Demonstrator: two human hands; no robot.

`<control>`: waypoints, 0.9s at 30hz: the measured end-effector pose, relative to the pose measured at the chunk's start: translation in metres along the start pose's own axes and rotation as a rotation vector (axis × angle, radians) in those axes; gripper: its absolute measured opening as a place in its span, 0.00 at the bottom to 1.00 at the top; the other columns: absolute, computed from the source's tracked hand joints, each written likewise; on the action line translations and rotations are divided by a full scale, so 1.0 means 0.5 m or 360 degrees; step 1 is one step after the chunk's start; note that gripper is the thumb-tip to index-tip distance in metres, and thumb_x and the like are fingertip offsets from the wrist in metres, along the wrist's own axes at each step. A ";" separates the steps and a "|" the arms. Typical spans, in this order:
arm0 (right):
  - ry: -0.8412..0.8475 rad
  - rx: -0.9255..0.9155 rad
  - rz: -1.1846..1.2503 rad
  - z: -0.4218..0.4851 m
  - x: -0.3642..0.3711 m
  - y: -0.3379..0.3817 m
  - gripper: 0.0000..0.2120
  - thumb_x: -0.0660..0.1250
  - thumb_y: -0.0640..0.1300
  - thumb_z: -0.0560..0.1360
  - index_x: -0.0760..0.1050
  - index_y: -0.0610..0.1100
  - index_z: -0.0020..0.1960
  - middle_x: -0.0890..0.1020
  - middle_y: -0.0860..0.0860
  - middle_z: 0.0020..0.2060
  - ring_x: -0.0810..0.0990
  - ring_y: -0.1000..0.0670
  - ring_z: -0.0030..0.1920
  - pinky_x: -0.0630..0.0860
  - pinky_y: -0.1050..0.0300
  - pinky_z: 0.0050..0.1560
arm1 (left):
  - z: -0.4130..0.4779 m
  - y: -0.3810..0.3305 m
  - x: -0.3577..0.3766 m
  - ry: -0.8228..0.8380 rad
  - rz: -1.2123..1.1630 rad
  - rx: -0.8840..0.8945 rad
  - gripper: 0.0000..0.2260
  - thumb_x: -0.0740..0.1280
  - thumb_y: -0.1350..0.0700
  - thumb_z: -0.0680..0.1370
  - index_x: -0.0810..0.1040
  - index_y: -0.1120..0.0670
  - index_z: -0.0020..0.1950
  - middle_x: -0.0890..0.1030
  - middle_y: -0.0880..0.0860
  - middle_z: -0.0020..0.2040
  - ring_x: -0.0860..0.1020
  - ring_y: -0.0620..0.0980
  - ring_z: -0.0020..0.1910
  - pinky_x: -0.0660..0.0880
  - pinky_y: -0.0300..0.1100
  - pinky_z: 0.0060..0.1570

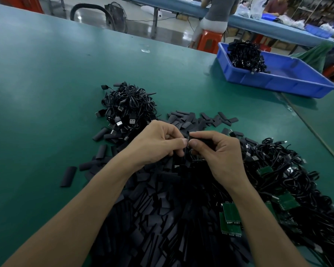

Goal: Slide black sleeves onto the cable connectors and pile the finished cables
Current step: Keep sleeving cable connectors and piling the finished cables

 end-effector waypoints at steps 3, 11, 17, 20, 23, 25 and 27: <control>-0.0078 0.0012 0.0014 0.001 -0.006 -0.001 0.13 0.77 0.42 0.71 0.82 0.54 0.53 0.87 0.53 0.42 0.85 0.53 0.41 0.81 0.59 0.45 | -0.004 -0.005 0.006 0.0042 0.0041 0.0002 0.06 0.70 0.57 0.79 0.83 0.55 0.43 0.86 0.51 0.36 0.79 0.43 0.33 0.76 0.36 0.37; -0.0624 0.0101 0.0118 -0.011 -0.031 -0.021 0.09 0.77 0.41 0.72 0.82 0.53 0.47 0.87 0.53 0.39 0.86 0.51 0.41 0.83 0.56 0.44 | -0.011 -0.014 0.005 -0.0122 0.0174 0.0015 0.07 0.69 0.55 0.80 0.83 0.53 0.43 0.86 0.49 0.38 0.83 0.56 0.37 0.79 0.54 0.40; -0.0643 0.0094 0.0240 -0.012 -0.015 -0.018 0.11 0.77 0.41 0.72 0.83 0.55 0.49 0.87 0.51 0.43 0.87 0.49 0.45 0.84 0.52 0.48 | -0.010 -0.015 0.004 -0.0183 0.0161 0.0054 0.08 0.69 0.57 0.80 0.83 0.53 0.42 0.86 0.48 0.36 0.84 0.48 0.37 0.82 0.52 0.47; -0.0629 0.0097 0.0189 -0.013 -0.008 -0.019 0.12 0.77 0.43 0.72 0.82 0.57 0.50 0.87 0.53 0.43 0.87 0.51 0.46 0.83 0.49 0.51 | -0.009 -0.018 0.004 -0.0210 0.0123 0.0096 0.07 0.69 0.57 0.80 0.83 0.54 0.42 0.86 0.49 0.36 0.84 0.48 0.37 0.82 0.47 0.46; -0.0641 0.0134 0.0223 -0.021 -0.007 -0.031 0.13 0.77 0.42 0.72 0.82 0.56 0.52 0.87 0.52 0.42 0.87 0.50 0.45 0.83 0.47 0.53 | -0.006 -0.025 -0.002 -0.0220 0.0111 0.0146 0.07 0.69 0.57 0.80 0.82 0.54 0.44 0.86 0.47 0.37 0.84 0.46 0.36 0.81 0.40 0.43; -0.0629 0.0172 0.0317 -0.029 -0.002 -0.041 0.13 0.77 0.42 0.72 0.82 0.55 0.53 0.87 0.51 0.43 0.86 0.49 0.46 0.82 0.47 0.54 | -0.002 -0.025 -0.005 -0.0232 0.0132 0.0153 0.07 0.69 0.57 0.80 0.82 0.54 0.43 0.86 0.47 0.37 0.84 0.45 0.35 0.79 0.36 0.40; -0.0584 0.0179 0.0347 -0.029 0.005 -0.041 0.14 0.77 0.45 0.72 0.80 0.56 0.55 0.87 0.52 0.44 0.86 0.52 0.46 0.82 0.52 0.52 | -0.002 -0.024 -0.003 -0.0229 0.0149 0.0170 0.07 0.69 0.56 0.80 0.82 0.53 0.43 0.86 0.47 0.36 0.84 0.45 0.35 0.78 0.36 0.40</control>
Point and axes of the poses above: each hand's wrist, its own z-axis towards the middle knuckle, its own x-axis out of the palm, y = z × x, the point moved 7 cm from there along z, towards the middle knuckle
